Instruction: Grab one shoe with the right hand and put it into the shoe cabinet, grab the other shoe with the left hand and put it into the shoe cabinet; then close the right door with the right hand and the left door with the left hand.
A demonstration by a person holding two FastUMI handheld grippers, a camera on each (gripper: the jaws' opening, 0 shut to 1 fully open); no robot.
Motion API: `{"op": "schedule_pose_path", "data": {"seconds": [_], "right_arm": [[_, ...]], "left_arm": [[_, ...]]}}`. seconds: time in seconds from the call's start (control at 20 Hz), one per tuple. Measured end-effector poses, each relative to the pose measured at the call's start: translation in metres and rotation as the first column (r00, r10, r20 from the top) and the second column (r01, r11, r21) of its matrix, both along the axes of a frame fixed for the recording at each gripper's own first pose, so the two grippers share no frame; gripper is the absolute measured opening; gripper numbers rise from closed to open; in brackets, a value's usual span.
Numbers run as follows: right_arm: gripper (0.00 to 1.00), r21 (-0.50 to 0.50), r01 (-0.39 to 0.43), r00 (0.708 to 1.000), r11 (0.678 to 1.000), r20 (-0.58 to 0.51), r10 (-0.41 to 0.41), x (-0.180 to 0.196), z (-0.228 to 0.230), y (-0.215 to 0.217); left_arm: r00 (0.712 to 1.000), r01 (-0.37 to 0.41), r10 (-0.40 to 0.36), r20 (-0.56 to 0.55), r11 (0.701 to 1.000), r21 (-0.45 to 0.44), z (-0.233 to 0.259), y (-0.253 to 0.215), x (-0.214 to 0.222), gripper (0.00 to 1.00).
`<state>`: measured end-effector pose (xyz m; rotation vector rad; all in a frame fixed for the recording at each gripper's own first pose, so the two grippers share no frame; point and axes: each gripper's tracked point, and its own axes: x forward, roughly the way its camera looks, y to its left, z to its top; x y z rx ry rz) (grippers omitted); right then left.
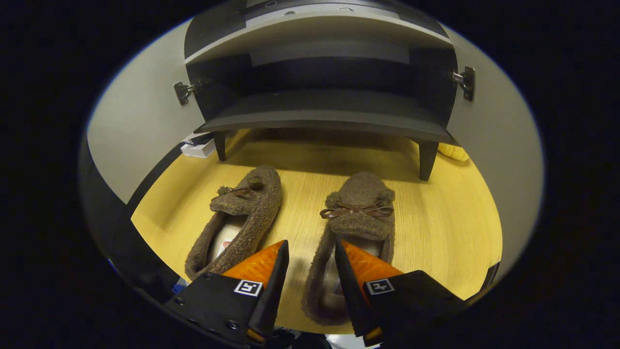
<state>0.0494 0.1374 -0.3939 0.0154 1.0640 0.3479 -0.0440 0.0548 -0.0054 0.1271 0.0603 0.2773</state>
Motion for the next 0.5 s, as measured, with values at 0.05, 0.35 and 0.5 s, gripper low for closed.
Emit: {"op": "schedule_pose_path", "data": {"seconds": [0.05, 0.35, 0.5], "right_arm": [[0.56, -0.01, 0.006, 1.0, 1.0, -0.02, -0.006, -0.001, -0.006, 0.0], [0.14, -0.004, 0.054, 0.998, 0.999, -0.011, -0.054, 0.005, -0.002, -0.01], [0.02, 0.062, 0.096, 0.995, 0.993, -0.008, -0.095, 0.006, 0.002, -0.011]], "left_arm": [[1.0, -0.002, 0.002, 0.002, 1.0, 0.001, 0.001, 0.0, 0.0, 1.0], [1.0, -0.002, 0.002, 0.006, 1.0, -0.004, 0.001, 0.0, -0.003, 1.0], [1.0, 0.004, -0.004, 0.015, 1.0, -0.002, 0.003, -0.001, -0.004, 0.93]]}}
